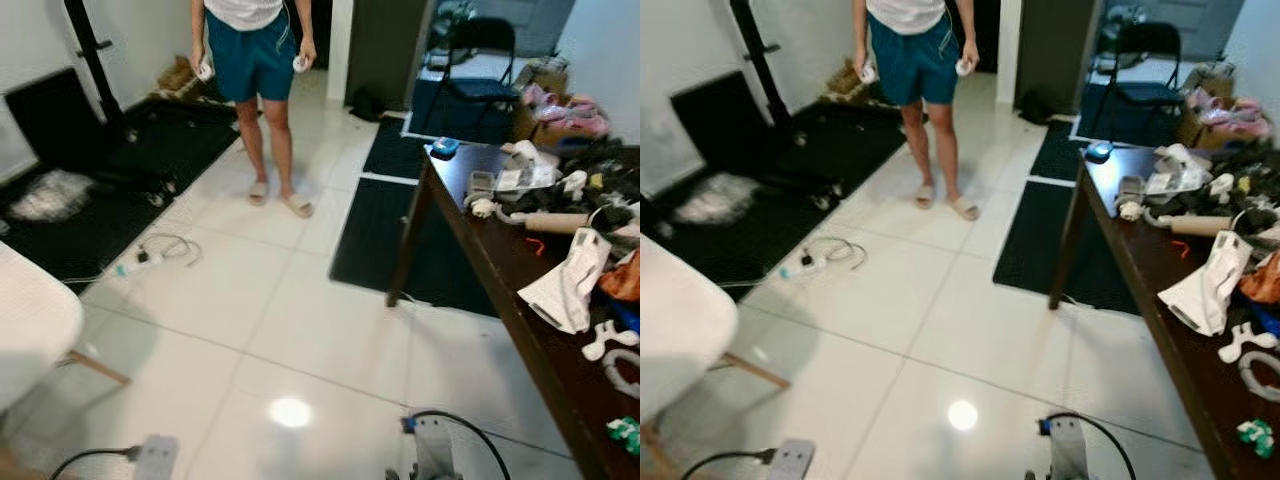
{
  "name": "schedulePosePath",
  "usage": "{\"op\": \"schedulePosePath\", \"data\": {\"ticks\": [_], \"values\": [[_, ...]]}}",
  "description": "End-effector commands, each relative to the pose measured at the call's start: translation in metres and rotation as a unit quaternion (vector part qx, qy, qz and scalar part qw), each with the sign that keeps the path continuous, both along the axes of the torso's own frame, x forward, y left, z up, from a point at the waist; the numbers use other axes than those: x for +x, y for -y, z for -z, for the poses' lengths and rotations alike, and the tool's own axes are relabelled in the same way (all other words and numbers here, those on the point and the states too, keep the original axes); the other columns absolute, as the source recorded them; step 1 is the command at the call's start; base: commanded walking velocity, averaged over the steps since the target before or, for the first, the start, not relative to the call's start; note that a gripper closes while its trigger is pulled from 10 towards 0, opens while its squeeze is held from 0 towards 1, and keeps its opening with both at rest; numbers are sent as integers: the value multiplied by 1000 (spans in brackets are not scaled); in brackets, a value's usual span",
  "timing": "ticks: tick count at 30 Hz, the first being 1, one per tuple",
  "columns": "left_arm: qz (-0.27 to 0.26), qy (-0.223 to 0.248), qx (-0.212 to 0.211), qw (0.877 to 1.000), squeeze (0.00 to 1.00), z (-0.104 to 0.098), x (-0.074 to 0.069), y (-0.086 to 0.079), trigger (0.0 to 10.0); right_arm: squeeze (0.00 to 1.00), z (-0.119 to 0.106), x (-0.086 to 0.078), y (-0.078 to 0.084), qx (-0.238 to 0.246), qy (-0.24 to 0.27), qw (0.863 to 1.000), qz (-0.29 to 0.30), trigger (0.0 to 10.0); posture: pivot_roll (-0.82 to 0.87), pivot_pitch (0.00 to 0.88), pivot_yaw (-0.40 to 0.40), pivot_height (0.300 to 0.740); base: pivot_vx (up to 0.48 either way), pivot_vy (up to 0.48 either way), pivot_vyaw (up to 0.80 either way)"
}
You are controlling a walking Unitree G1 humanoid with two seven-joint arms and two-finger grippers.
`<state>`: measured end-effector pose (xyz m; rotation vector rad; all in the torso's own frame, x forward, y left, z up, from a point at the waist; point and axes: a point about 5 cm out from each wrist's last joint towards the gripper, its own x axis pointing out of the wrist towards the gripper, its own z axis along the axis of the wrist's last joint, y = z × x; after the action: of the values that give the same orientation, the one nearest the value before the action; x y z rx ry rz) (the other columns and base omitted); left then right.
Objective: Picking trash to rubbish bin
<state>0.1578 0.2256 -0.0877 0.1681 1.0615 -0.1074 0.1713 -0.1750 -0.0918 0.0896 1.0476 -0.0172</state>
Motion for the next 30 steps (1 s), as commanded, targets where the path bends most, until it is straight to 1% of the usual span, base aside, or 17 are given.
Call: {"op": "schedulePosePath", "data": {"ticks": [1,3,4,5,6,7,10,11,14,15,17,18,19,21,22,27,30], "values": [[12,-8,15,1000,0,-2,1,-8,10000,0,1,-3,0,2,-1,1000,16,10000,32,4,93,740,0,0,0],[41,-2,22,999,0,-5,9,-5,10000,0,3,-7,2,2,-4,1000,25,10000,28,12,94,740,0,0,0],[41,-2,22,999,0,-5,9,-5,10000,0,3,-7,2,2,-4,1000,25,10000,28,12,94,740,0,0,0],[52,0,24,998,0,-5,11,-3,10000,0,3,-8,3,1,-5,1000,29,10000,28,12,94,740,0,0,0],[60,2,25,998,0,-6,14,-1,10000,0,3,-9,5,-1,-7,1000,30,10000,30,19,71,740,0,0,0],[63,3,24,998,0,-6,15,1,10000,0,3,-9,6,-3,-7,1000,30,10000,30,19,71,740,0,0,0],[63,4,24,998,0,-6,16,2,10000,0,3,-10,8,-5,-7,1000,29,10000,34,23,52,740,0,0,0],[54,4,20,998,0,-5,15,4,10000,0,3,-10,10,-8,-9,1000,24,10000,38,29,35,740,0,0,0],[46,5,16,999,0,-5,15,5,10000,0,3,-11,12,-10,-11,1000,18,10000,41,31,29,740,0,0,0],[33,2,14,999,0,-3,11,6,10000,0,3,-11,13,-14,-13,1000,9,10000,46,32,16,740,0,0,-800],[33,2,14,999,0,-3,11,6,10000,0,3,-11,13,-14,-13,1000,9,10000,46,32,16,740,0,0,-800],[20,-4,12,1000,0,-1,6,6,10000,0,3,-11,15,-17,-13,1000,0,10000,51,33,9,740,0,0,-800],[20,-4,12,1000,0,-1,6,6,10000,0,3,-11,15,-17,-13,1000,0,10000,51,33,9,740,0,0,-800],[6,-16,13,1000,0,4,-6,5,10000,0,2,-9,16,-24,-12,1000,-14,10000,60,37,-3,740,0,0,-400],[3,-19,13,1000,0,5,-9,5,10000,0,2,-9,16,-26,-12,999,-19,10000,60,37,-3,740,0,0,0],[-5,-20,12,1000,0,6,-11,5,10000,0,1,-7,15,-25,-10,999,-24,10000,66,39,-12,740,0,0,0],[-24,-14,12,1000,0,5,-9,2,10000,0,1,-7,13,-26,-12,999,-37,10000,82,46,-23,740,0,0,0]]}}
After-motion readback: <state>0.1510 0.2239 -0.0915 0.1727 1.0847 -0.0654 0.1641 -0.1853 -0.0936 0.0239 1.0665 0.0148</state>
